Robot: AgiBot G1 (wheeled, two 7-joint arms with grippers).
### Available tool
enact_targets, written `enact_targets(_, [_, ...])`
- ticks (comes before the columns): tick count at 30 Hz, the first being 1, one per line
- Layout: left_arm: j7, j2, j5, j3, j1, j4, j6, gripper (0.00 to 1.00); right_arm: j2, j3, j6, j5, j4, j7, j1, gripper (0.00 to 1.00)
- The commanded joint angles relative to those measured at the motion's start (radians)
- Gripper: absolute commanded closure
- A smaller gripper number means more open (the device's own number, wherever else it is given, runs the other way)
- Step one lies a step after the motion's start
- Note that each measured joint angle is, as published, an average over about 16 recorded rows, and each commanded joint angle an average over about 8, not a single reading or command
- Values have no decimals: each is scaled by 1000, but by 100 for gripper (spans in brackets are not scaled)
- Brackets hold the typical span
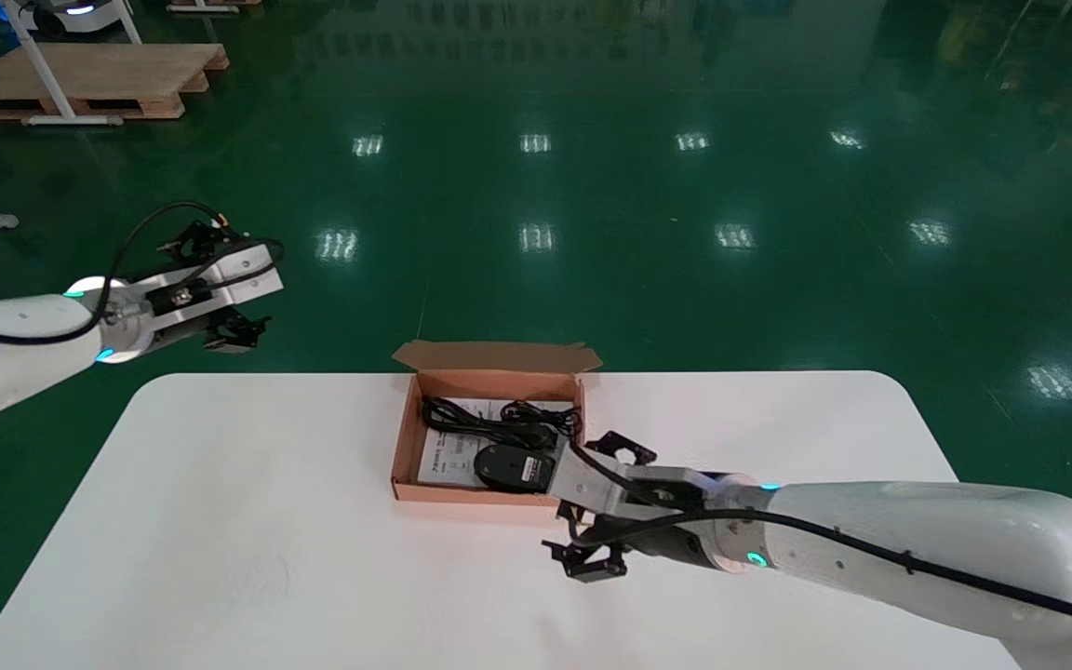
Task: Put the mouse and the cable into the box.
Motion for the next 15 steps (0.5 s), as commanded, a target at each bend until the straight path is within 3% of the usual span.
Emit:
enact_targets(1, [-1, -1, -3, -1, 2, -3, 3, 0, 25, 26, -33, 58, 8, -12, -14, 0])
enact_targets(15, [-88, -122, -236, -124, 143, -222, 253, 0, 199, 208, -257, 461, 65, -93, -114, 0])
